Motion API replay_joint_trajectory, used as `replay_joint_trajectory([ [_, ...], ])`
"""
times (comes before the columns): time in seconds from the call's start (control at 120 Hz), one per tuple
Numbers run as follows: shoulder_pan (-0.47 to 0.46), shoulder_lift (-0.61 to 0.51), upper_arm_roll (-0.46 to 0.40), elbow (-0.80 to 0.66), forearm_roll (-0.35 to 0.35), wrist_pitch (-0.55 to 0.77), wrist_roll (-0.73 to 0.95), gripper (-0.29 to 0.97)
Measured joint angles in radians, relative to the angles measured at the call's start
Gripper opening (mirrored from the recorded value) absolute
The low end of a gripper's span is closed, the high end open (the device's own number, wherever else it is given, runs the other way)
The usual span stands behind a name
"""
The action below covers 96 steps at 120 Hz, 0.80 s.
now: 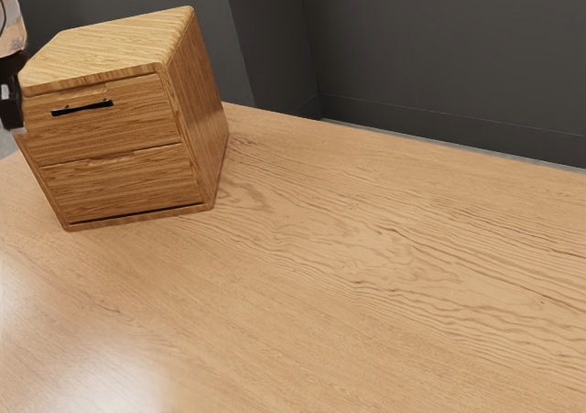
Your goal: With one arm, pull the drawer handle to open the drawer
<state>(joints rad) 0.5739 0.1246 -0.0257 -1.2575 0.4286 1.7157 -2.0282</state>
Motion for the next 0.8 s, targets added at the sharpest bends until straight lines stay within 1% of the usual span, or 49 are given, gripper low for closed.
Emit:
replay_joint_trajectory([
  [0.158,-0.002,0.023,0.033,0.009,0.002,0.058,0.008,0.68],
  [0.317,-0.001,0.06,0.056,0.011,0.03,0.109,0.014,0.68],
  [0.65,-0.018,0.14,0.047,0.034,0.036,0.2,0.019,0.68],
  [0.8,-0.027,0.17,0.024,0.039,0.031,0.218,0.016,0.68],
])
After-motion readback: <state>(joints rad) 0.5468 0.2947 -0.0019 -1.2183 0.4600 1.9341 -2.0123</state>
